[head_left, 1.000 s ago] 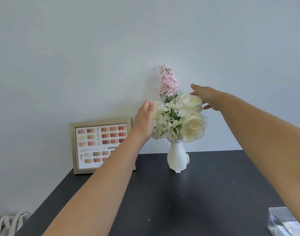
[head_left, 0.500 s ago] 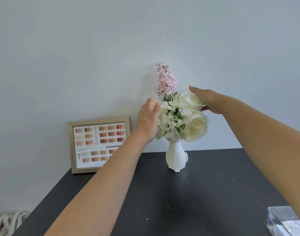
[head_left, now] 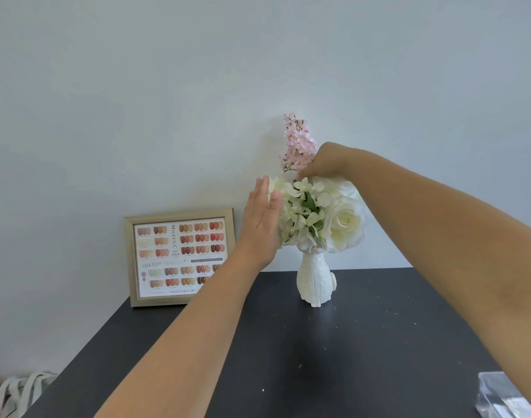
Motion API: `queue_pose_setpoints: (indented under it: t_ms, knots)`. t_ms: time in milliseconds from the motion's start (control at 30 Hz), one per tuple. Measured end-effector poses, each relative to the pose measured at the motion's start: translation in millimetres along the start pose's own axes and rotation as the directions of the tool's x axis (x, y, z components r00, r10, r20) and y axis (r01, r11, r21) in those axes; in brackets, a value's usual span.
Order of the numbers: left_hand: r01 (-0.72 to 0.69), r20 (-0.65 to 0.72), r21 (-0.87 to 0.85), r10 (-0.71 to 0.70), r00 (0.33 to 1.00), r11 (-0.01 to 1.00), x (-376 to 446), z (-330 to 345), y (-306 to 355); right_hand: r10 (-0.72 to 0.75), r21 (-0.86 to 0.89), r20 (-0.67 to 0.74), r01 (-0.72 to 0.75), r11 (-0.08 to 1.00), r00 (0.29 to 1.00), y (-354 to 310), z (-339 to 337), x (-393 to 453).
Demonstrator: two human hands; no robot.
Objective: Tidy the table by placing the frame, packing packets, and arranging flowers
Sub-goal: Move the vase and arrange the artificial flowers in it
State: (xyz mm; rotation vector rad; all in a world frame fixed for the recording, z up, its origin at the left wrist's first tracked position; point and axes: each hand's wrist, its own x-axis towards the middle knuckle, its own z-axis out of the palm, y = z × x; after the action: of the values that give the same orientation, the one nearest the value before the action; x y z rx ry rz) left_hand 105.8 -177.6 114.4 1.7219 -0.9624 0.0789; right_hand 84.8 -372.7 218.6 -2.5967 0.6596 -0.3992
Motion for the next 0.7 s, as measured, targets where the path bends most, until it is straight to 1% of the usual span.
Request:
queue_pose_setpoints:
  t_ms: [100, 133, 200, 267, 333, 433, 500, 567, 700]
  knots:
    - [-0.024, 0.025, 0.016, 0.024, 0.999, 1.0, -0.9, -3.2, 0.6, -0.063, 0.021, -0.02, 0.064, 0.998, 0.998, -6.9, 2.9, 2.7]
    - [-0.042, 0.04, 0.06, 0.04, 0.998, 0.997, -0.3, -3.2, 0.0, -0.074, 0.027, -0.05, 0.075, 0.997, 0.996, -8.5, 3.6, 2.8]
    - [-0.081, 0.075, 0.205, 0.067, 0.995, 0.975, 2.6, -1.3, -2.0, -0.075, 0.05, -0.127, 0.082, 0.995, 0.989, -10.7, 3.1, 3.8]
    - [-0.097, 0.086, 0.321, 0.073, 0.994, 0.942, 6.1, 3.3, -4.0, -0.056, 0.181, -0.191, 0.091, 0.979, 0.98, -9.6, -0.4, 6.5]
    - [-0.074, 0.052, 0.347, 0.06, 0.997, 0.935, 9.2, 8.3, -5.9, -0.046, 0.315, -0.22, 0.115, 0.942, 0.974, -8.1, -3.9, 6.2]
    - [-0.02, -0.005, 0.402, 0.024, 1.0, 0.915, 15.9, 14.4, -9.9, -0.122, 0.381, -0.205, 0.194, 0.904, 0.971, -1.6, -5.0, 1.1]
    - [-0.002, -0.014, 0.434, 0.01, 1.0, 0.901, 19.8, 17.2, -11.8, -0.168, 0.379, -0.184, 0.228, 0.897, 0.968, 4.5, -3.4, -1.7]
    - [0.004, -0.017, 0.429, 0.004, 1.0, 0.903, 22.0, 19.3, -11.9, -0.171, 0.346, -0.19, 0.229, 0.91, 0.967, 10.2, -2.0, -1.0]
    - [-0.041, 0.003, 0.432, 0.044, 0.999, 0.901, 22.1, 20.8, -9.7, -0.162, 0.284, -0.274, 0.241, 0.928, 0.948, 11.8, -7.5, 4.1]
